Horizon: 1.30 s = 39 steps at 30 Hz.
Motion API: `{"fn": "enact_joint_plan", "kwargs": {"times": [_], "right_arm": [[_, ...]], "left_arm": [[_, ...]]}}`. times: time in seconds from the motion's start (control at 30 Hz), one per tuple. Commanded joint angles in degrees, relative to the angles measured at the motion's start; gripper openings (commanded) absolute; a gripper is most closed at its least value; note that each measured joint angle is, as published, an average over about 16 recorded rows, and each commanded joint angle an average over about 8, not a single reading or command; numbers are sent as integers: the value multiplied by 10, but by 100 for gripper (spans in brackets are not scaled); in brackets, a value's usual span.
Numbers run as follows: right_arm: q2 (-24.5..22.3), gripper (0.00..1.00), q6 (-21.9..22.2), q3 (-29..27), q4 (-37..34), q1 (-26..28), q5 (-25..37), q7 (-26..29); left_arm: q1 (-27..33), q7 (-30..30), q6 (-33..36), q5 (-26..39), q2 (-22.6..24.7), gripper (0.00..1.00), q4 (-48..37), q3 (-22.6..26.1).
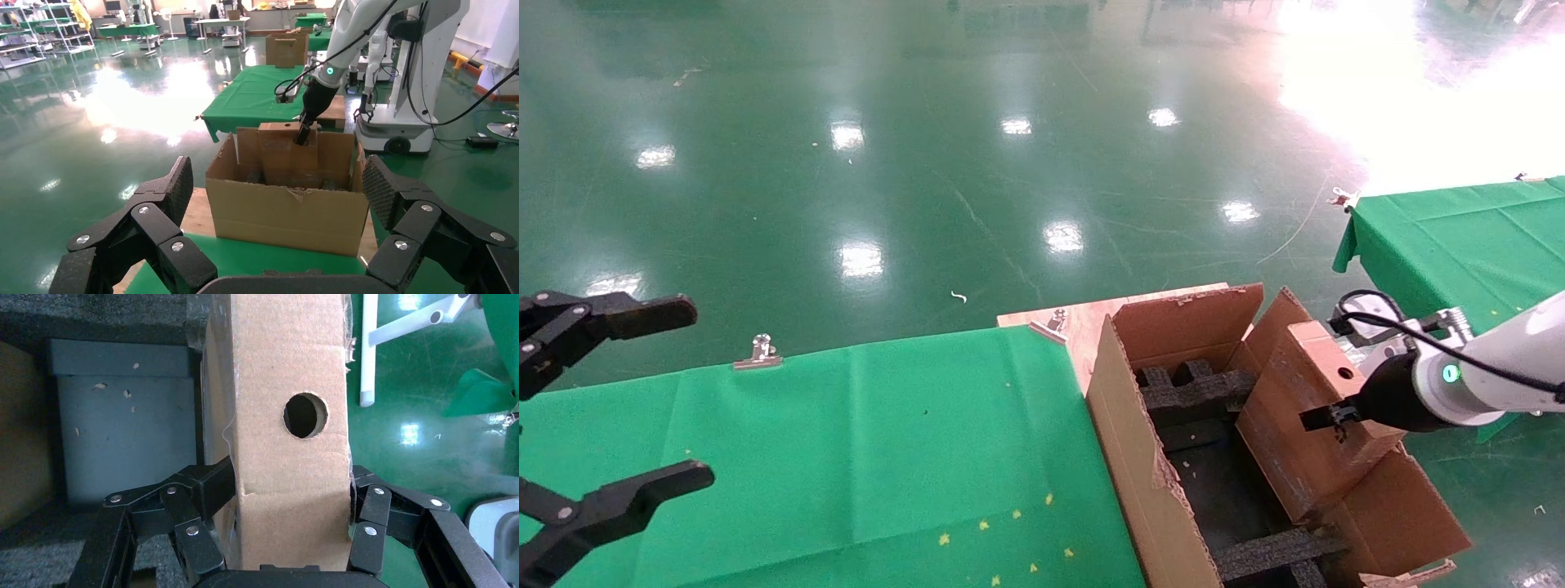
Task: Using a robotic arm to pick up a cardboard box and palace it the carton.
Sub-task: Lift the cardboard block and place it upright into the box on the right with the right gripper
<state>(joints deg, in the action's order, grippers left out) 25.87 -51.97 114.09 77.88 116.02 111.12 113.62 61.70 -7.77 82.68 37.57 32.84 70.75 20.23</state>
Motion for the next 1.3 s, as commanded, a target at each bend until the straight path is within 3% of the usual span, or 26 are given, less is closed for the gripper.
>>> {"fn": "enact_joint_plan", "kwargs": {"times": [0.03, 0.5, 1.3], "right_arm": [[6, 0, 5, 2, 0, -7, 9, 13], [22, 0, 37, 12, -2, -51, 51, 79], [33, 0, 90, 29, -16, -126, 57, 126]], "left_arm": [[0, 0, 0, 0, 0, 100, 0, 0], [0, 0, 0, 0, 0, 100, 0, 0], [0, 0, 0, 0, 0, 100, 0, 0]]}}
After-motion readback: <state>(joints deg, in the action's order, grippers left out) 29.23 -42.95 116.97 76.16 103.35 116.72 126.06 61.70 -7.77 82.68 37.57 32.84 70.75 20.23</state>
